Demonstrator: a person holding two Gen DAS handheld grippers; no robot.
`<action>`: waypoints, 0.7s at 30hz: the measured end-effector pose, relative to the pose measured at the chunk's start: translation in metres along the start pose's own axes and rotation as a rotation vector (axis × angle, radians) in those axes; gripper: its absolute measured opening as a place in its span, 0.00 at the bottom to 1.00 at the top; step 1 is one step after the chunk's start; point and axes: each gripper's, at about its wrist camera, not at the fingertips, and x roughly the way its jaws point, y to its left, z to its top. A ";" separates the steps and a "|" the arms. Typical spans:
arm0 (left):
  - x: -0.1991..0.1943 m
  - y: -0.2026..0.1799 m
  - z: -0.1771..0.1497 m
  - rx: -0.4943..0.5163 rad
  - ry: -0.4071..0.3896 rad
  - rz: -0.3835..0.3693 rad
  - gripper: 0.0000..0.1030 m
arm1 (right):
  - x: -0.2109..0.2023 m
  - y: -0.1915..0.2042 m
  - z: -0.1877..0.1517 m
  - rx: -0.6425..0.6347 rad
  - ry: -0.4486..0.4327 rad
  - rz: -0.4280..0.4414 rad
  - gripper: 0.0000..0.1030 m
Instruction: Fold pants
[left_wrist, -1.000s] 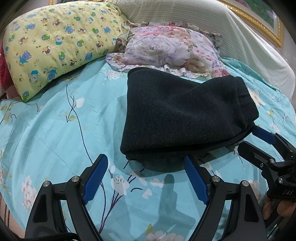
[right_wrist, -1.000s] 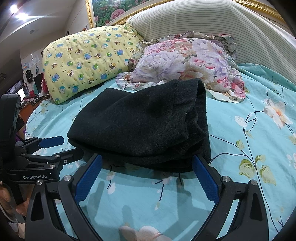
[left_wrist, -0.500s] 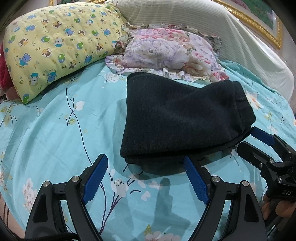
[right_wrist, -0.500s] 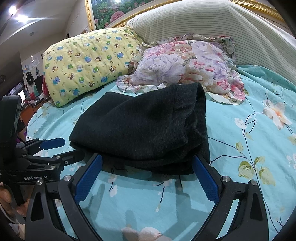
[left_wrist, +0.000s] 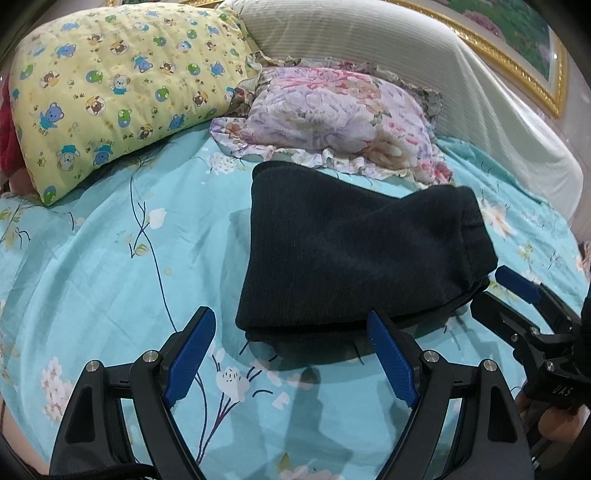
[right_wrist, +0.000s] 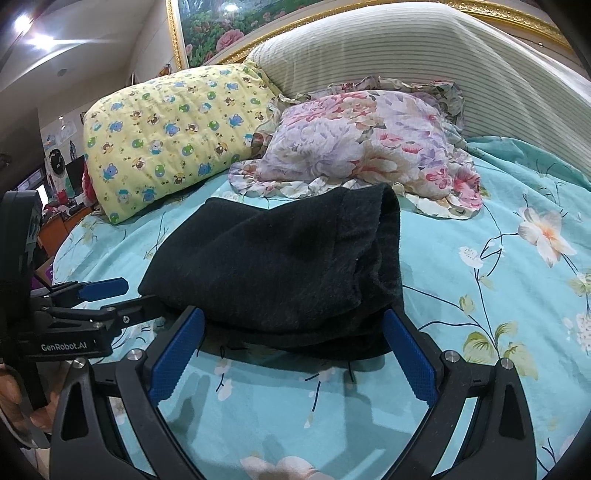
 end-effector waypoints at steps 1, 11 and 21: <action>0.000 0.000 0.002 -0.007 0.001 -0.006 0.82 | -0.001 0.000 0.001 -0.001 -0.003 -0.002 0.95; -0.003 -0.001 0.010 -0.011 -0.026 -0.011 0.82 | -0.005 -0.006 0.008 0.016 -0.020 -0.008 0.95; 0.000 -0.003 0.013 -0.010 -0.014 -0.014 0.82 | -0.005 -0.009 0.010 0.021 -0.020 -0.009 0.95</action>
